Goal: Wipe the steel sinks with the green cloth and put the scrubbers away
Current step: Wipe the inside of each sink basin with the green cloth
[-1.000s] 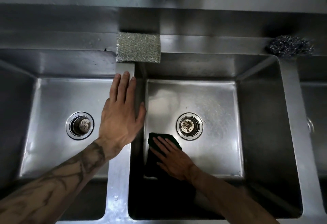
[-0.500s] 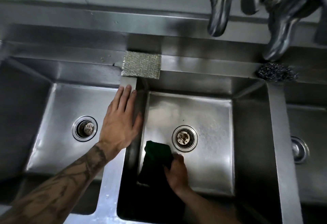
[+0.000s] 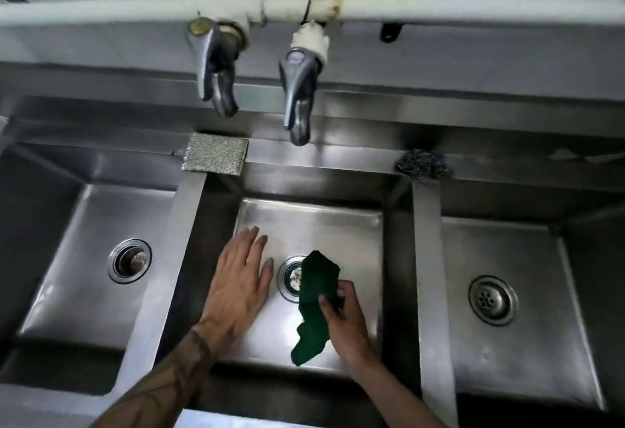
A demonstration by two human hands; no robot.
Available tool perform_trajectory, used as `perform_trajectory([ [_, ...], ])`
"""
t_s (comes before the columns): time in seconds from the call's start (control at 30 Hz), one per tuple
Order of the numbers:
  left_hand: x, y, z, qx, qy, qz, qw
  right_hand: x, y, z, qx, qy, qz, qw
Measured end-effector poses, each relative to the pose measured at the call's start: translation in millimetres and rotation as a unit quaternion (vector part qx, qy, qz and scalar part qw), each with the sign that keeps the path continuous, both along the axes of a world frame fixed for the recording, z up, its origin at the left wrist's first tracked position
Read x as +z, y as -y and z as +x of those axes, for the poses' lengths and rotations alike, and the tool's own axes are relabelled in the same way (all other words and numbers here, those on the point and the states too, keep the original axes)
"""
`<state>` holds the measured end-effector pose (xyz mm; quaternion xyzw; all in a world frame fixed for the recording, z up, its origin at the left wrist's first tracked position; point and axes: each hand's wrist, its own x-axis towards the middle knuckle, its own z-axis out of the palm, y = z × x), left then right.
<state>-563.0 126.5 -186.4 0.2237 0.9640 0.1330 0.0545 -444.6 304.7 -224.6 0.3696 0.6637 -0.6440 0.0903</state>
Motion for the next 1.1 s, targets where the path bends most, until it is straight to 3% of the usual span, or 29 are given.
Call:
perform_trajectory([
  [0.2,13,-100,42,-0.040,0.071,0.108,0.991,77,-75,25,-0.091,-0.106,-0.063,0.988],
  [0.33,26,-142,49,-0.065,0.061,0.139,0.986,117,-117,40,-0.130,-0.135,-0.079,0.979],
  [0.47,22,-196,50,-0.104,0.035,0.144,0.984,125,-188,51,-0.233,-0.144,-0.092,0.957],
  [0.7,-1,-282,50,-0.100,-0.010,0.088,0.991,65,-297,39,-0.256,-0.090,-0.066,0.960],
  [0.83,-10,-316,50,-0.047,-0.042,0.040,0.997,21,-325,19,-0.186,-0.065,-0.037,0.980],
  [1.0,-13,-333,51,-0.001,-0.075,0.034,0.997,-24,-341,-5,-0.166,-0.067,-0.072,0.981],
  [1.1,-15,-335,52,0.004,-0.088,0.033,0.996,-61,-356,-14,-0.125,-0.039,-0.048,0.990],
])
